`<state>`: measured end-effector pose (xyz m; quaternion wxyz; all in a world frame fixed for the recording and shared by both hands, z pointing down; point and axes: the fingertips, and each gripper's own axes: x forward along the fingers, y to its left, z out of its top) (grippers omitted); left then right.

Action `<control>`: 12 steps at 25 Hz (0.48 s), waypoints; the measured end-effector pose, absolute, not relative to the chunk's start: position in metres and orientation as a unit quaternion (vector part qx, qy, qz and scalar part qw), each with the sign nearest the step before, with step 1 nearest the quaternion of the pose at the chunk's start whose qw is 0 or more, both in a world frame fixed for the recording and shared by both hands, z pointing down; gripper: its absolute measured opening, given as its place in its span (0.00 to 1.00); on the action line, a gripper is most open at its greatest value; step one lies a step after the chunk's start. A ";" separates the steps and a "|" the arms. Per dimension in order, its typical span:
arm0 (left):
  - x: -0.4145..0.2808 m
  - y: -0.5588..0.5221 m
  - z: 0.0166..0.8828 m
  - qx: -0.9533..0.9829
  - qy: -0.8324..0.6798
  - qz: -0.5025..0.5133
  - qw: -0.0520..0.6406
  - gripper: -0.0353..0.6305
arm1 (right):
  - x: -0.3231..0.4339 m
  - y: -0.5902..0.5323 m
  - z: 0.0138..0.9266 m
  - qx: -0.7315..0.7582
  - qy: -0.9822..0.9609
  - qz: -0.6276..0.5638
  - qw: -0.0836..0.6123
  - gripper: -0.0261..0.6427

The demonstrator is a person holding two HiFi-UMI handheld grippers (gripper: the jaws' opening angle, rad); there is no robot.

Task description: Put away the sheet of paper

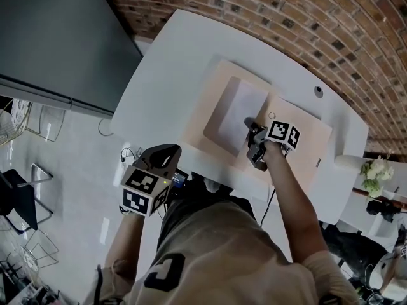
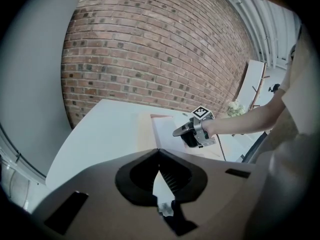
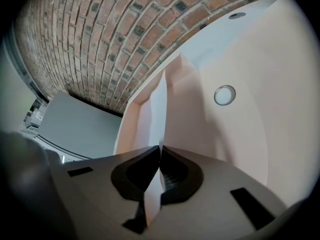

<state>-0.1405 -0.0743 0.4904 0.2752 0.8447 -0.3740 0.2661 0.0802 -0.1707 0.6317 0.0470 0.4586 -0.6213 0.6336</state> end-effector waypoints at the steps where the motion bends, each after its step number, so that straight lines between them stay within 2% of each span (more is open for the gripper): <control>1: -0.140 -0.074 0.490 0.845 -0.374 0.266 0.275 0.07 | 0.080 -0.171 0.632 0.459 -0.622 0.633 0.047 0.07; 12: -0.145 -0.068 0.491 0.842 -0.380 0.266 0.274 0.07 | 0.079 -0.172 0.634 0.464 -0.627 0.623 0.058 0.07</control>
